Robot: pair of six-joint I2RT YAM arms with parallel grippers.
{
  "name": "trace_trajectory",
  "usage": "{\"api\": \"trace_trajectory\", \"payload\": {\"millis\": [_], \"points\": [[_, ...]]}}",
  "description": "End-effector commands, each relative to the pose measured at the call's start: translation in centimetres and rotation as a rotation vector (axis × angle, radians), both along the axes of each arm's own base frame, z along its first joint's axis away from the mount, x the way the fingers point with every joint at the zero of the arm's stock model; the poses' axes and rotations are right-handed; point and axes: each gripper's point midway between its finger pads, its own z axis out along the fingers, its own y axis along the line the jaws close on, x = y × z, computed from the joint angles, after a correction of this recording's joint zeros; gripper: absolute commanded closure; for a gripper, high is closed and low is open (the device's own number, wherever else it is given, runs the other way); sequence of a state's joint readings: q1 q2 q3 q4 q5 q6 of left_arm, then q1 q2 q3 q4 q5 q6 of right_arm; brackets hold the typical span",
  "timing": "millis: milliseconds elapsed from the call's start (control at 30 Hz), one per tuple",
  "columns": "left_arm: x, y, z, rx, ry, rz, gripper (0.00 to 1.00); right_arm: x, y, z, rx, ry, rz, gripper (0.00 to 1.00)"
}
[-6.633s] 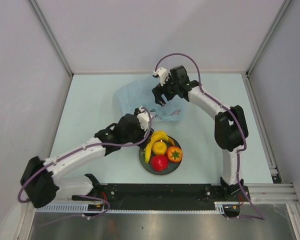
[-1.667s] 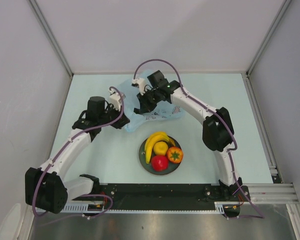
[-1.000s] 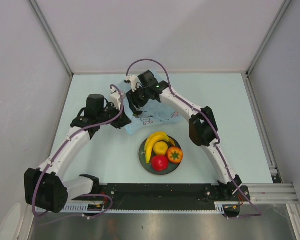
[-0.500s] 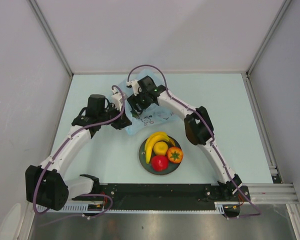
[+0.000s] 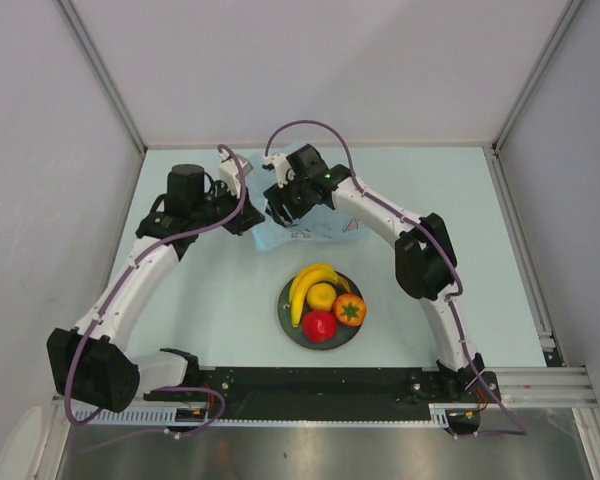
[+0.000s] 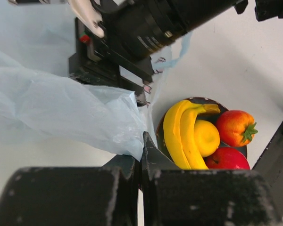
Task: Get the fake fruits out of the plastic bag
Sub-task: Adjust the plastic bag at the center of the board.
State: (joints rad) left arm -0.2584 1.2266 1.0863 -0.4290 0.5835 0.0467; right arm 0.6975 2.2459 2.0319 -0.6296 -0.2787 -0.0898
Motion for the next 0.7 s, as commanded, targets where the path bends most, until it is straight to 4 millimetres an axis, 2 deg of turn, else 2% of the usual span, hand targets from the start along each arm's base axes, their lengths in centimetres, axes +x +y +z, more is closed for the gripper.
{"api": "trace_trajectory", "payload": {"millis": [0, 33, 100, 133, 200, 233, 300, 400, 433, 467, 500, 567, 600, 633, 667], "points": [[1.2, -0.3, 2.9, -0.008, -0.094, -0.034, 1.0, -2.5, 1.4, 3.1, 0.134, 0.086, 0.053, 0.42], [1.1, -0.4, 3.0, -0.012, -0.093, -0.042, 1.0, -2.7, 1.6, 3.0, 0.146, 0.097, 0.061, 0.54], [1.1, -0.6, 3.2, -0.018, -0.095, -0.051, 1.0, -3.2, 2.5, 2.6, 0.182, 0.139, 0.101, 0.61], [1.0, -0.6, 3.2, -0.018, -0.094, -0.053, 1.0, -3.3, 2.8, 1.7, 0.186, 0.164, 0.115, 0.68], [1.0, -0.6, 3.1, -0.012, -0.093, -0.058, 1.0, -4.2, 4.2, 2.3, 0.258, 0.226, 0.167, 0.69], [1.0, -0.6, 3.0, -0.009, -0.094, -0.06, 1.0, -4.5, 4.9, 2.0, 0.282, 0.252, 0.189, 0.67], [0.9, -0.5, 3.1, -0.003, -0.099, -0.065, 1.0, -5.5, 6.1, 3.1, 0.364, 0.318, 0.246, 0.62], [0.6, -0.7, 3.3, -0.009, -0.1, -0.085, 1.0, -5.3, 7.8, 3.9, 0.447, 0.342, 0.279, 0.49], [0.5, -0.7, 3.3, -0.011, -0.098, -0.087, 1.0, -4.5, 8.2, 4.0, 0.453, 0.316, 0.267, 0.41], [0.3, -0.6, 3.1, -0.006, -0.092, -0.088, 1.0, -3.9, 8.4, 3.4, 0.445, 0.303, 0.254, 0.38], [-0.1, -0.6, 2.6, 0.002, -0.082, -0.099, 1.0, -2.9, 8.8, 4.6, 0.454, 0.249, 0.244, 0.34], [-0.7, -0.4, 2.3, 0.015, -0.081, -0.107, 1.0, -0.8, 8.8, 4.9, 0.442, 0.158, 0.198, 0.25], [-1.2, -0.1, 1.4, 0.032, -0.06, -0.115, 1.0, 0.5, 8.4, 5.6, 0.456, 0.118, 0.169, 0.18], [-1.6, -0.1, 1.2, 0.035, -0.056, -0.122, 1.0, 2.1, 8.3, 5.2, 0.497, 0.061, 0.121, 0.01], [-2.0, 0.0, 1.2, 0.036, -0.055, -0.125, 1.0, 3.1, 8.0, 5.6, 0.54, 0.024, 0.084, 0.0]]}}
